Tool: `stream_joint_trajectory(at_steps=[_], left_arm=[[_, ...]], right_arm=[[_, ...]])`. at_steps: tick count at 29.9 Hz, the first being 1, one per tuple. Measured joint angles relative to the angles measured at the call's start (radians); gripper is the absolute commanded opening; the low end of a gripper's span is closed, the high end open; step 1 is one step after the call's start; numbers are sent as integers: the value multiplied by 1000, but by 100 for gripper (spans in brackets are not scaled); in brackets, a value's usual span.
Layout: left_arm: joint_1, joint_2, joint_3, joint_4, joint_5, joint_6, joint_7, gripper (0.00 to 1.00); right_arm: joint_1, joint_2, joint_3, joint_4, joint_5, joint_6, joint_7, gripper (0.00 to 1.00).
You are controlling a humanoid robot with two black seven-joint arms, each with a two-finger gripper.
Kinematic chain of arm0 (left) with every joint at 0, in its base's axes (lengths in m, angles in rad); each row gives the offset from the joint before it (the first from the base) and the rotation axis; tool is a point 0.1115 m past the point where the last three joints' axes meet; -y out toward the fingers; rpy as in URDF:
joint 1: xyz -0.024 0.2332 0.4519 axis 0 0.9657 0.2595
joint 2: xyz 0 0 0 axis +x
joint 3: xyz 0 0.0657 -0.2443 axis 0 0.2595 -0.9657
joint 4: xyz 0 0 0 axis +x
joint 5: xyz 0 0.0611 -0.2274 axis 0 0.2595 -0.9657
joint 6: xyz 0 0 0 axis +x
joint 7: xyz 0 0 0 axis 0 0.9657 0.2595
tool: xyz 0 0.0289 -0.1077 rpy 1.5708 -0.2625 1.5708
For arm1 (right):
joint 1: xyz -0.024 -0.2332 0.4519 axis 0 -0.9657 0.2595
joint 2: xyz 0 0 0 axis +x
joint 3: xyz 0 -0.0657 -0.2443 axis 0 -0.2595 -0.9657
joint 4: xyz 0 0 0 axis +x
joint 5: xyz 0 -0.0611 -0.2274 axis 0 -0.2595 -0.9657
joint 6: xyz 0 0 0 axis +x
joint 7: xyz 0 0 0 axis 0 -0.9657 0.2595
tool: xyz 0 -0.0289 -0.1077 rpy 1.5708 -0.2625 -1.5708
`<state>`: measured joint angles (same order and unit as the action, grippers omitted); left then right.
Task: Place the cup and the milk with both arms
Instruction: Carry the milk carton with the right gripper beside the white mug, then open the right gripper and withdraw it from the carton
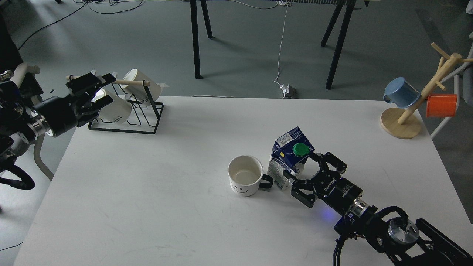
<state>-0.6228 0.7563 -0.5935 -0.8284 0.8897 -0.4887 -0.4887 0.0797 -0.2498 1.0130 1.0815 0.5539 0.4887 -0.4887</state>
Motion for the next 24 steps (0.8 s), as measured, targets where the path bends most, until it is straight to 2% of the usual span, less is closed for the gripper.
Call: stream_joint_trajectory(at_steps=[8, 15, 20, 24], left_arm=[[0, 0, -2, 0, 0, 0, 0, 87], [5, -5, -6, 0, -4, 0, 0, 87], [8, -31, -8, 0, -6, 0, 0, 87], [9, -36, -10, -2, -34, 0, 0, 87]], right_arm=[[-207, -162, 67, 162, 7, 0, 0, 96], [-370, -354, 301, 198, 12, 0, 0, 96], [-361, -449, 467, 170, 17, 0, 0, 96], [-223, -502, 481, 85, 18, 0, 0, 96]])
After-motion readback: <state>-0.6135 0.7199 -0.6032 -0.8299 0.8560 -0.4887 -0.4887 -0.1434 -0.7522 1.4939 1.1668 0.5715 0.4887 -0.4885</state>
